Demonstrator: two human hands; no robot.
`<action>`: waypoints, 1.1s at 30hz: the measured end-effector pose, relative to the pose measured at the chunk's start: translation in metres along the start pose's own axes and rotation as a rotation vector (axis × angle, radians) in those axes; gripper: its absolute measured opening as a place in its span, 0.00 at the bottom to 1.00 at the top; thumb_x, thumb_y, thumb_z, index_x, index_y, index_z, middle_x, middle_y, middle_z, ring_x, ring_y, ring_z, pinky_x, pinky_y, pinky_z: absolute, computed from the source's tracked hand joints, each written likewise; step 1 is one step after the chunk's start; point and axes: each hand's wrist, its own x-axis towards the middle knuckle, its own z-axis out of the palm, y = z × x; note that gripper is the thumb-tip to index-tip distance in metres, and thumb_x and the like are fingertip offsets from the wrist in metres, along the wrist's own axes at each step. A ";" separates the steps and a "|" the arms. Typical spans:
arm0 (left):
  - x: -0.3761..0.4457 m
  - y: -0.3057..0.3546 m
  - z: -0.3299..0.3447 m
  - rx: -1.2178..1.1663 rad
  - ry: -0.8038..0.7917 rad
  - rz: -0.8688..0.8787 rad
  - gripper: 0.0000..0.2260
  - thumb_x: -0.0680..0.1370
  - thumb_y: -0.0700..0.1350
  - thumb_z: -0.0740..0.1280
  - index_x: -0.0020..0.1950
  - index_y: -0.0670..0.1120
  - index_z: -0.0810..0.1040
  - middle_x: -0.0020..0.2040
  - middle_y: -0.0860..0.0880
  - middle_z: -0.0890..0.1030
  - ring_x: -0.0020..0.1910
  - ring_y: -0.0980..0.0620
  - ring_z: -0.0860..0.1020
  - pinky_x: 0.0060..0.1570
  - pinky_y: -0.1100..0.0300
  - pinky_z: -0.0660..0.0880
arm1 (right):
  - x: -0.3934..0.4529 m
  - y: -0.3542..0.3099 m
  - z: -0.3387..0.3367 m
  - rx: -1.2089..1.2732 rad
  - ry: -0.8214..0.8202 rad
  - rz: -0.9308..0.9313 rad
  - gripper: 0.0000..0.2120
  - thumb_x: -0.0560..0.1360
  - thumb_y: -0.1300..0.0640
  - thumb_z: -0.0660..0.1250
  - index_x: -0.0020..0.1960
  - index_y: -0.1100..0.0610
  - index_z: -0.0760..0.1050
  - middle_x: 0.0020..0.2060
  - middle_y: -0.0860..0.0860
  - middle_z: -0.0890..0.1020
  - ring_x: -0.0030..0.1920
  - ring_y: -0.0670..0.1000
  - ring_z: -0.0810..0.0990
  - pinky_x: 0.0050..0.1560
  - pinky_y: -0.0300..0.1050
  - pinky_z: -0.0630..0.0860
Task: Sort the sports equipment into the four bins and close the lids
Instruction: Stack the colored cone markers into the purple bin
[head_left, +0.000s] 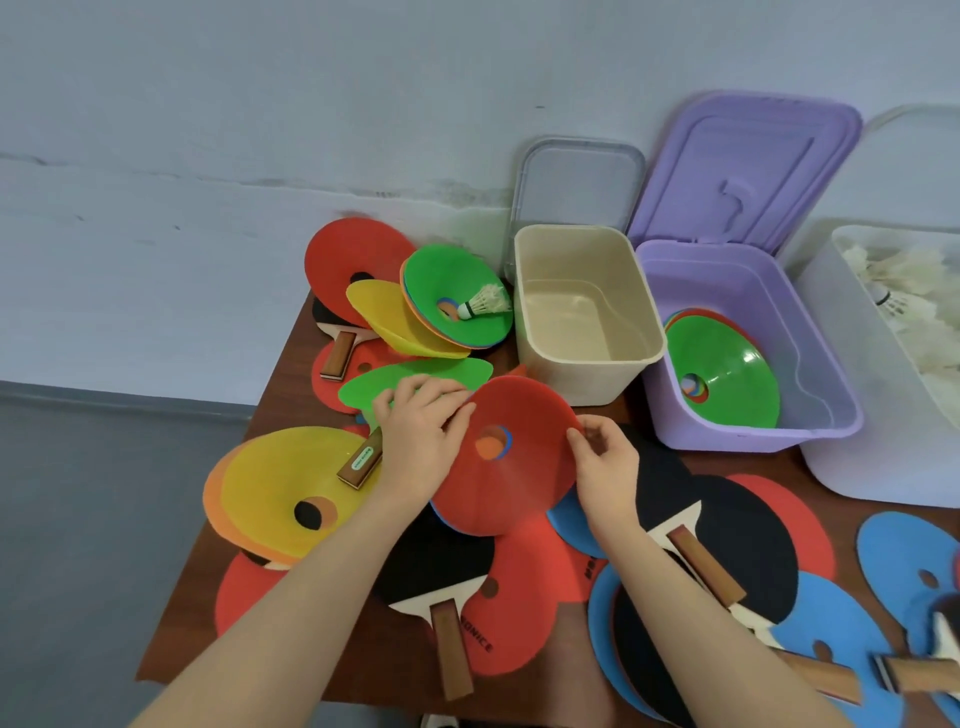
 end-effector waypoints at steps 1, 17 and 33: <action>0.000 0.003 -0.003 -0.014 0.010 0.032 0.09 0.75 0.50 0.65 0.45 0.50 0.84 0.45 0.56 0.82 0.50 0.55 0.73 0.52 0.58 0.56 | -0.003 -0.002 -0.004 0.006 0.001 -0.008 0.05 0.76 0.64 0.64 0.47 0.58 0.78 0.41 0.50 0.82 0.41 0.43 0.79 0.44 0.36 0.75; -0.028 0.062 -0.019 -0.317 -0.092 -0.016 0.07 0.75 0.46 0.65 0.46 0.45 0.82 0.45 0.52 0.82 0.47 0.58 0.76 0.51 0.63 0.65 | -0.039 -0.010 -0.067 0.018 0.006 -0.120 0.08 0.76 0.66 0.64 0.44 0.54 0.72 0.48 0.52 0.78 0.48 0.42 0.76 0.51 0.36 0.71; -0.066 0.052 0.005 0.127 -0.644 -0.008 0.22 0.82 0.53 0.52 0.75 0.47 0.58 0.64 0.46 0.74 0.56 0.44 0.75 0.53 0.52 0.71 | -0.051 0.025 -0.094 -0.365 -0.065 -0.033 0.12 0.78 0.59 0.62 0.60 0.49 0.73 0.47 0.42 0.78 0.49 0.41 0.77 0.52 0.36 0.71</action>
